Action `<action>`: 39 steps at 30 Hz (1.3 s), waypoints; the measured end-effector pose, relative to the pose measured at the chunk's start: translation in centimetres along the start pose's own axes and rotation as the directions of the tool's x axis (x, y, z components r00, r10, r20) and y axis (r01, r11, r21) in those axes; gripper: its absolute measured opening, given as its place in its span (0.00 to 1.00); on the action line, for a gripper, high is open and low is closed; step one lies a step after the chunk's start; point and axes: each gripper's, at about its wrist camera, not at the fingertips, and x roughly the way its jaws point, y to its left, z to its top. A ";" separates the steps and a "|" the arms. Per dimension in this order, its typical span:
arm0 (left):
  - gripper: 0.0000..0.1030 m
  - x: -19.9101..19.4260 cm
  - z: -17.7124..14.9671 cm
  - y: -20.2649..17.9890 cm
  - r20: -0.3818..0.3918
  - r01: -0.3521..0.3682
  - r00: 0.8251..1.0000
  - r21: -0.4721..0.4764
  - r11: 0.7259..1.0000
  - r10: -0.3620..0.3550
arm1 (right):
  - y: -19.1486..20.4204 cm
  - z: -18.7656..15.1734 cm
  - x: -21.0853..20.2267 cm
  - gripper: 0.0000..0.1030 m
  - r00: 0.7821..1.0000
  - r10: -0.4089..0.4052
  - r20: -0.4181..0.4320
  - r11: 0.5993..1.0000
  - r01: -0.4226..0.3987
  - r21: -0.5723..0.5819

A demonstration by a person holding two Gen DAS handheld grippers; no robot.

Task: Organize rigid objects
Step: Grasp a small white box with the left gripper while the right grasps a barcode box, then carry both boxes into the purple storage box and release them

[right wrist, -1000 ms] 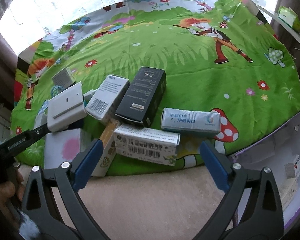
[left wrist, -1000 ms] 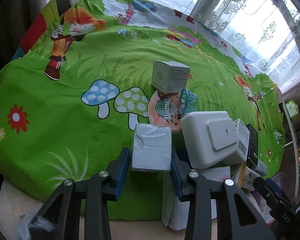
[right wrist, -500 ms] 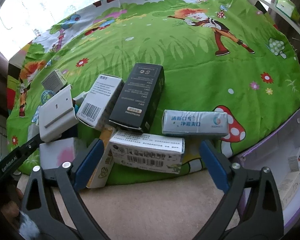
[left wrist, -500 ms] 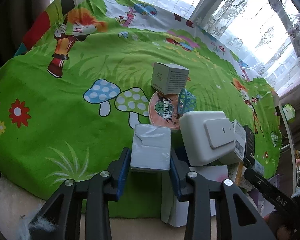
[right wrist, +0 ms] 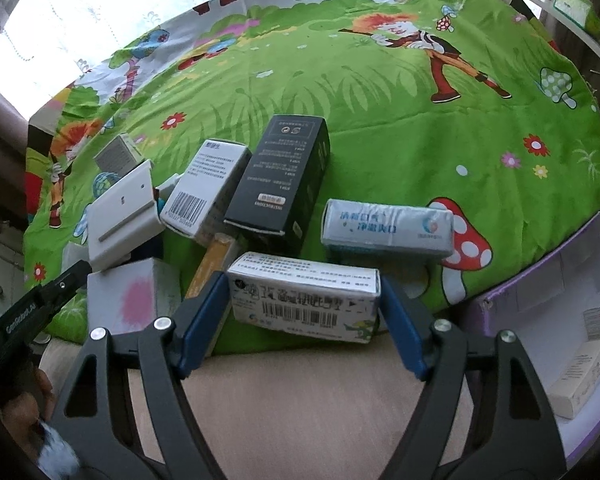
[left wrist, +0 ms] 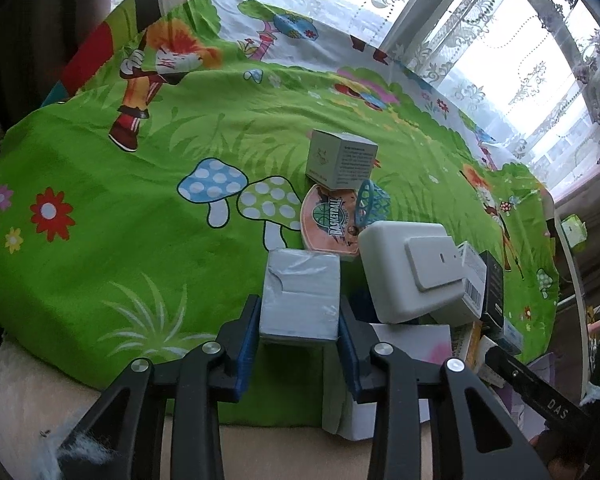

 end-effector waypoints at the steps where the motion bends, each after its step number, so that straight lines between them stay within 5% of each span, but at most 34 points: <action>1: 0.36 -0.2 -0.1 0.0 0.004 0.001 1.000 -0.002 1.000 -0.001 | -0.1 -0.2 -0.3 0.76 1.000 0.006 0.006 1.000 -0.006 -0.002; 19: 0.36 -5.5 -3.7 -3.4 0.127 0.029 0.991 0.078 0.996 -0.039 | -1.8 -2.5 -4.2 0.76 0.995 0.016 0.103 0.999 -0.012 -0.040; 29: 0.36 -6.1 -6.6 -9.2 0.076 0.134 0.986 0.203 0.970 -0.152 | -5.2 -4.0 -6.1 0.76 0.992 0.034 0.123 0.999 -0.034 0.004; 39: 0.36 -5.2 -9.6 -15.6 -0.041 0.268 0.962 0.310 0.912 -0.269 | -11.5 -5.7 -7.9 0.76 0.990 0.006 0.142 0.995 -0.020 0.102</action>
